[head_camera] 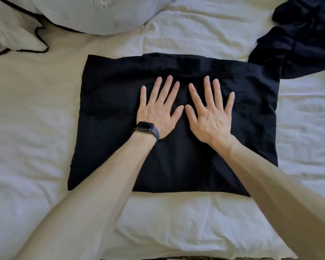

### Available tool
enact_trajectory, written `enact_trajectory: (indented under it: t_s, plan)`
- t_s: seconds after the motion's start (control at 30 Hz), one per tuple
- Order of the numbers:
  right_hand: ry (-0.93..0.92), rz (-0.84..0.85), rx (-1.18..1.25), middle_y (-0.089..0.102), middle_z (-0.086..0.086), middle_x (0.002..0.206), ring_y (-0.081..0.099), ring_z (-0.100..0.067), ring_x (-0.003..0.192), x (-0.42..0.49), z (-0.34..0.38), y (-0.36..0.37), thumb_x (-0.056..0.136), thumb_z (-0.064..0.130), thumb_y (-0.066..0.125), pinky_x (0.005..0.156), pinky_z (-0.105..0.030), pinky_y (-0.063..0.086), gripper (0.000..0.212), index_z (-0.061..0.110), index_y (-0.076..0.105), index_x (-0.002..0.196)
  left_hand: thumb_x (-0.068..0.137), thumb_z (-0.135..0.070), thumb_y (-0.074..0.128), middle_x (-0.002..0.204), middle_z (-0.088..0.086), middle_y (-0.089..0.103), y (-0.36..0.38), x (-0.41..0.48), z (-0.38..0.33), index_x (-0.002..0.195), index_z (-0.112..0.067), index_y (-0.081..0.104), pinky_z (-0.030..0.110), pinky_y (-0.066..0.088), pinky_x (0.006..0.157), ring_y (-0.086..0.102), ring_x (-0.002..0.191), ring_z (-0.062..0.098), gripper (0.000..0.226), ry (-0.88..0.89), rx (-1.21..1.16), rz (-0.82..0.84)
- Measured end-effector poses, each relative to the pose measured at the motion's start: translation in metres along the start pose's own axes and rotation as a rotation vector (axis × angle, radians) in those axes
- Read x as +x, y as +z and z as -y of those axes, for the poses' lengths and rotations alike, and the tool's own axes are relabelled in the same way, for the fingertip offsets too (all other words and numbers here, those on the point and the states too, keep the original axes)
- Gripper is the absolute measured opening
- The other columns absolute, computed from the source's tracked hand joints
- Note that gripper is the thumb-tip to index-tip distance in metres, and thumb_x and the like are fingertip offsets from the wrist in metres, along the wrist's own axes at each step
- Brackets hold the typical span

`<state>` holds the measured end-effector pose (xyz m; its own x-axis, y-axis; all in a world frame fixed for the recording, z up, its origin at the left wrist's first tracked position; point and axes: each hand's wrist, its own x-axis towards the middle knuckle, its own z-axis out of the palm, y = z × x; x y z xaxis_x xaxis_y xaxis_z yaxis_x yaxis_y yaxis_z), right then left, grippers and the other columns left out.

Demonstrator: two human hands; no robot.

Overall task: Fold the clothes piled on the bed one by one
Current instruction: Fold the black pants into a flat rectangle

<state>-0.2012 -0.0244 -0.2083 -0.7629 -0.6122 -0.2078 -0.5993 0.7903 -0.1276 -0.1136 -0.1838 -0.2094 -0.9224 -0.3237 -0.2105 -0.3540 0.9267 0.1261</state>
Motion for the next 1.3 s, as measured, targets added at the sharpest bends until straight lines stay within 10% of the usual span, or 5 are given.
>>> enact_trajectory:
  t_s: [0.6,0.7,0.9,1.3]
  plan:
    - [0.498,0.038,0.098,-0.013,-0.003,0.171,-0.019,-0.027,0.156,0.011,-0.078,-0.014,0.099,0.067,0.016,0.12,-0.066,-0.011,0.069,0.04,0.003,0.162,0.099,-0.064,0.015,0.169,-0.002,0.001,-0.018,0.028,0.093,0.158,-0.042,0.007,0.064,-0.003,0.12,-0.003,0.155,0.03,0.063,-0.43,-0.011,-0.002]
    - [0.416,-0.066,0.158,-0.008,-0.007,0.172,-0.014,-0.032,0.157,-0.016,-0.043,-0.03,0.101,0.051,0.035,0.12,-0.067,-0.007,0.069,0.035,0.009,0.163,0.102,-0.049,0.026,0.168,0.008,0.007,-0.041,0.009,0.11,0.16,-0.031,0.013,0.067,0.002,0.118,0.002,0.154,0.03,0.062,-0.518,-0.007,-0.038]
    - [0.074,-0.081,0.162,0.013,-0.007,0.171,0.003,-0.028,0.158,-0.088,0.052,-0.018,0.105,0.043,0.038,0.121,-0.066,0.005,0.058,0.036,0.026,0.161,0.101,-0.043,0.034,0.168,0.001,0.013,-0.024,-0.076,-0.024,0.16,-0.026,0.018,0.058,0.012,0.119,0.011,0.154,0.022,0.063,-0.116,-0.028,-0.02]
    - [0.209,0.102,0.025,-0.005,0.005,0.172,-0.008,-0.019,0.157,-0.106,-0.097,0.023,0.1,0.069,0.023,0.119,-0.067,-0.002,0.064,0.051,0.007,0.159,0.1,-0.062,0.019,0.168,-0.006,-0.004,0.018,-0.086,0.086,0.156,-0.048,0.0,0.071,-0.004,0.112,-0.005,0.155,0.028,0.061,-0.417,-0.027,0.044]
